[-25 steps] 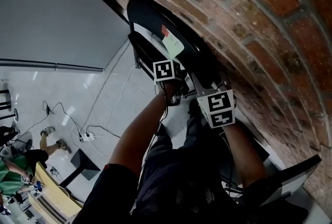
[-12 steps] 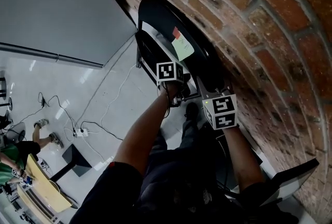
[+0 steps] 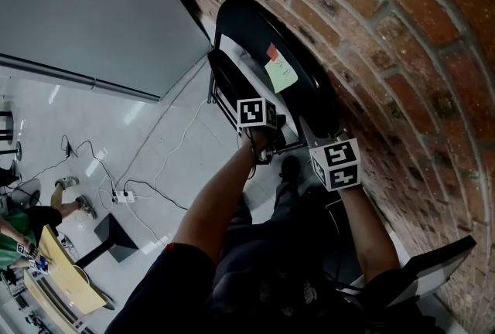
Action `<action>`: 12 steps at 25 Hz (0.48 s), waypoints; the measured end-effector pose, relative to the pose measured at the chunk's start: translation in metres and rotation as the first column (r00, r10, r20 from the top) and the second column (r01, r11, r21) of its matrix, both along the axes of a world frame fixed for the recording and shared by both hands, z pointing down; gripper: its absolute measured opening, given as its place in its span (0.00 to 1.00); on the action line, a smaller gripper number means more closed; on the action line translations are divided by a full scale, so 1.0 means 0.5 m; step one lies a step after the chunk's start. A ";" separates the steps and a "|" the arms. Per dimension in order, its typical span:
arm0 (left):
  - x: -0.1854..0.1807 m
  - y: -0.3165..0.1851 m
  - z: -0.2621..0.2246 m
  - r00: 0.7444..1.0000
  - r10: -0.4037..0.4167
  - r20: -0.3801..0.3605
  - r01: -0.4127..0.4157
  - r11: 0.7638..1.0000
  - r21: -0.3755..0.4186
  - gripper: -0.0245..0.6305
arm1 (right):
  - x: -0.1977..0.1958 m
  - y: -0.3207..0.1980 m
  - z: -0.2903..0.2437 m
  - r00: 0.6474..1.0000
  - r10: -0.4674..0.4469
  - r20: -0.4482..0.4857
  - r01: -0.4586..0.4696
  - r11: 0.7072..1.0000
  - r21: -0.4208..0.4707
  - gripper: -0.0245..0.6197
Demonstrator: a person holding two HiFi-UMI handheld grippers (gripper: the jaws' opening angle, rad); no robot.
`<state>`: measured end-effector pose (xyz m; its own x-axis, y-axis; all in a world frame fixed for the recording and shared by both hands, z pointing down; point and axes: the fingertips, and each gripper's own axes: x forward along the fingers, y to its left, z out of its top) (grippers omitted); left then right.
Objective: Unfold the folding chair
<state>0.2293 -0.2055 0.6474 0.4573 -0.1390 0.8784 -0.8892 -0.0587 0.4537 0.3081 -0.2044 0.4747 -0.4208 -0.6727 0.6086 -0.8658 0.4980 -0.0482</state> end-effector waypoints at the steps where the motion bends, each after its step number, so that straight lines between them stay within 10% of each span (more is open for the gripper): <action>1: -0.006 0.002 0.001 1.000 0.006 0.010 -0.006 1.000 -0.003 0.48 | 0.000 0.000 0.001 1.000 0.000 0.000 0.000 1.000 -0.004 0.25; 12: -0.035 0.029 -0.013 0.999 0.029 0.022 -0.030 1.000 0.009 0.46 | -0.006 0.008 0.006 1.000 -0.018 -0.017 0.018 1.000 -0.004 0.26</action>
<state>0.2115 -0.1912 0.6411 0.4424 -0.1338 0.8868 -0.8966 -0.0890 0.4339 0.3051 -0.2005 0.4776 -0.4225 -0.6626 0.6185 -0.8574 0.5134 -0.0357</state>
